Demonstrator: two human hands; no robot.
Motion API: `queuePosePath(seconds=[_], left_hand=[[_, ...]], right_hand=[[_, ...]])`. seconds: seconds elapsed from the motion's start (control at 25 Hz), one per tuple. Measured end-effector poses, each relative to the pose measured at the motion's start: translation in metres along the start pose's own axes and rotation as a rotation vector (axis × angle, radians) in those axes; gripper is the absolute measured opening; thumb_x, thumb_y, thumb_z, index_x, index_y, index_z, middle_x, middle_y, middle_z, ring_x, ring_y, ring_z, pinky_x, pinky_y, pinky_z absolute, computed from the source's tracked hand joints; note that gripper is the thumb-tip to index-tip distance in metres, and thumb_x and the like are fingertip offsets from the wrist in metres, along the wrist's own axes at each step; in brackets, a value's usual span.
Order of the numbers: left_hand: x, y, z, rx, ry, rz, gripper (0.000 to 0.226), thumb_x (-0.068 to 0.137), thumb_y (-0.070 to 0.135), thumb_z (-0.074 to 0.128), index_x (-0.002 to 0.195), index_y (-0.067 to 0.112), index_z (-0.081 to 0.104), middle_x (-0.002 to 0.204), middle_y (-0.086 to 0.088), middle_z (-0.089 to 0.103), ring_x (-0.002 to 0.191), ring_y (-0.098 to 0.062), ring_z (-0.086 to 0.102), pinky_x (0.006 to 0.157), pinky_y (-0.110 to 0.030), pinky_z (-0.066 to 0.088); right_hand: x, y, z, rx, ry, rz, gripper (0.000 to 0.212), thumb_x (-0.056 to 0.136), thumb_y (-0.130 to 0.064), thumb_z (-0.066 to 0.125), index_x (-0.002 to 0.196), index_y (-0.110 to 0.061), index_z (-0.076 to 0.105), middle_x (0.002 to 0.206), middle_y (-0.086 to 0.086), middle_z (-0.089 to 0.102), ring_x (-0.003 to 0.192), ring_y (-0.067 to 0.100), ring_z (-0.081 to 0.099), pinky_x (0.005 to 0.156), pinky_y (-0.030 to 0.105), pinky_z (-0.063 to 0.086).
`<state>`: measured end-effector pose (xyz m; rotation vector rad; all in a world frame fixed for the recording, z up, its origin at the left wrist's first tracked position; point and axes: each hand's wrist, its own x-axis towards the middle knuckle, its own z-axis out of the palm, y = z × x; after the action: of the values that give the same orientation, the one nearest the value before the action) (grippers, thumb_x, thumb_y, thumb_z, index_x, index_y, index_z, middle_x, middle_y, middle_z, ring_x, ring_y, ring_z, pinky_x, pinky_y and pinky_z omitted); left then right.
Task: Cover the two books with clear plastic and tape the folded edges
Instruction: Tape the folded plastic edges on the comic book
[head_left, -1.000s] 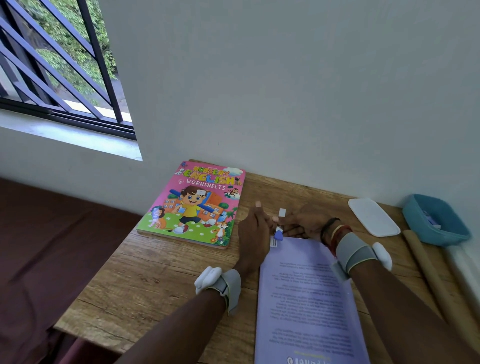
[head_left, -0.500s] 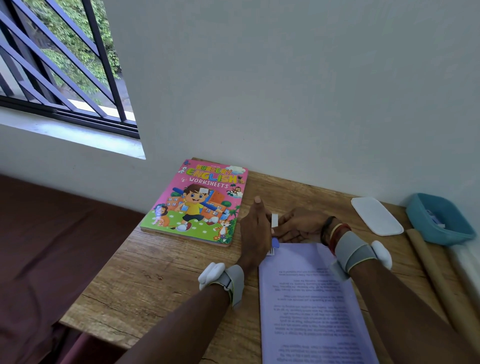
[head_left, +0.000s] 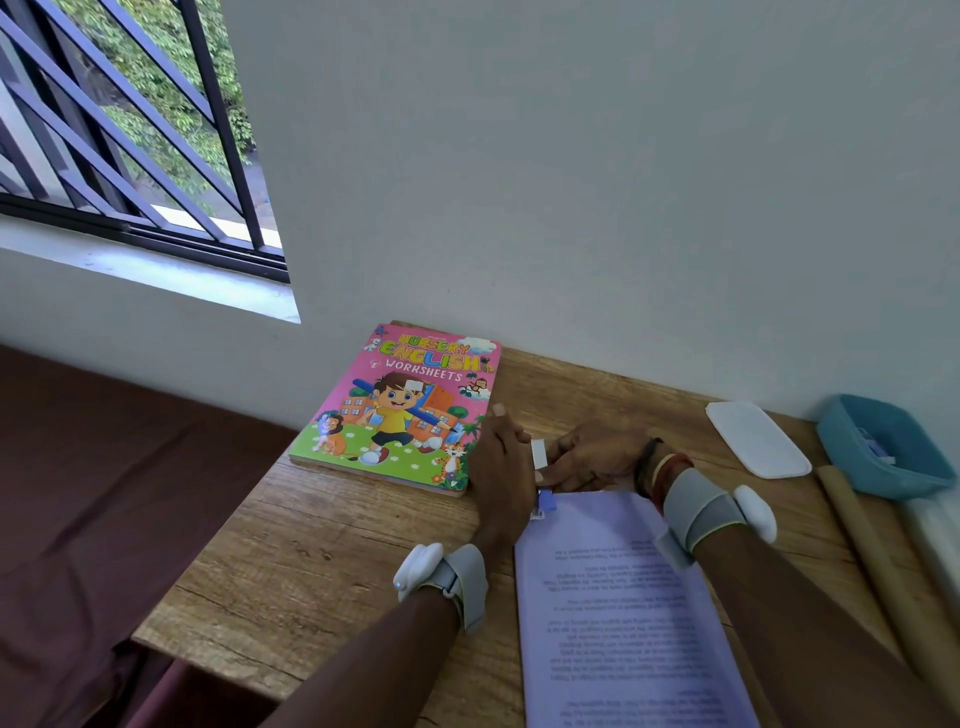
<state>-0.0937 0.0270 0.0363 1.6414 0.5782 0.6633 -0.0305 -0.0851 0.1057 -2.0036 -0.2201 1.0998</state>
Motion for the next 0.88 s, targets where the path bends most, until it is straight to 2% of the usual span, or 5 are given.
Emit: queuePosePath(seconds=[0.24,0.4,0.72,0.8,0.88], left_hand=[[0.005,-0.014,0.002,0.175,-0.127,0.143,0.05,0.103,0.046,0.037,0.075,0.013,0.061,0.068,0.001,0.064,0.063,-0.014,0.062,0.064,-0.042,0.053],[-0.002,-0.006,-0.003,0.47,-0.434,0.39,0.057,0.1,0.055,0.036,0.062,0.018,0.058,0.062,-0.001,0.063,0.06,-0.015,0.056,0.058,-0.037,0.043],[0.007,0.005,0.009,0.611,-0.716,0.329,0.066,0.098,0.059,0.036,0.061,0.01,0.059,0.065,-0.008,0.064,0.064,-0.021,0.058,0.059,-0.033,0.038],[0.012,0.009,0.01,0.61,-0.802,0.296,0.067,0.099,0.058,0.037,0.067,0.006,0.064,0.066,-0.01,0.064,0.063,-0.021,0.058,0.06,-0.033,0.039],[0.015,0.01,0.012,0.597,-0.846,0.271,0.07,0.098,0.06,0.037,0.072,0.002,0.067,0.069,-0.013,0.066,0.064,-0.021,0.06,0.062,-0.033,0.042]], right_hand=[[-0.007,0.007,0.004,-0.031,0.154,-0.136,0.014,0.072,-0.016,0.083,0.076,-0.007,0.073,0.071,0.006,0.069,0.058,0.011,0.06,0.053,0.017,0.047],[-0.029,0.016,-0.029,-0.111,0.109,-0.067,0.037,0.07,-0.031,0.084,0.094,-0.005,0.074,0.081,0.001,0.071,0.067,0.011,0.057,0.064,0.022,0.044],[-0.033,0.043,-0.033,-0.04,0.204,-0.21,0.017,0.077,-0.013,0.079,0.063,-0.018,0.071,0.06,-0.009,0.065,0.055,0.003,0.055,0.051,0.012,0.041],[-0.037,0.048,-0.037,0.051,0.196,-0.2,0.007,0.078,-0.015,0.079,0.077,-0.012,0.073,0.073,0.0,0.072,0.065,0.008,0.063,0.06,0.016,0.049],[-0.04,0.055,-0.049,0.083,0.185,-0.188,0.036,0.069,-0.028,0.085,0.091,-0.005,0.069,0.091,0.012,0.072,0.081,0.019,0.063,0.076,0.029,0.05]])
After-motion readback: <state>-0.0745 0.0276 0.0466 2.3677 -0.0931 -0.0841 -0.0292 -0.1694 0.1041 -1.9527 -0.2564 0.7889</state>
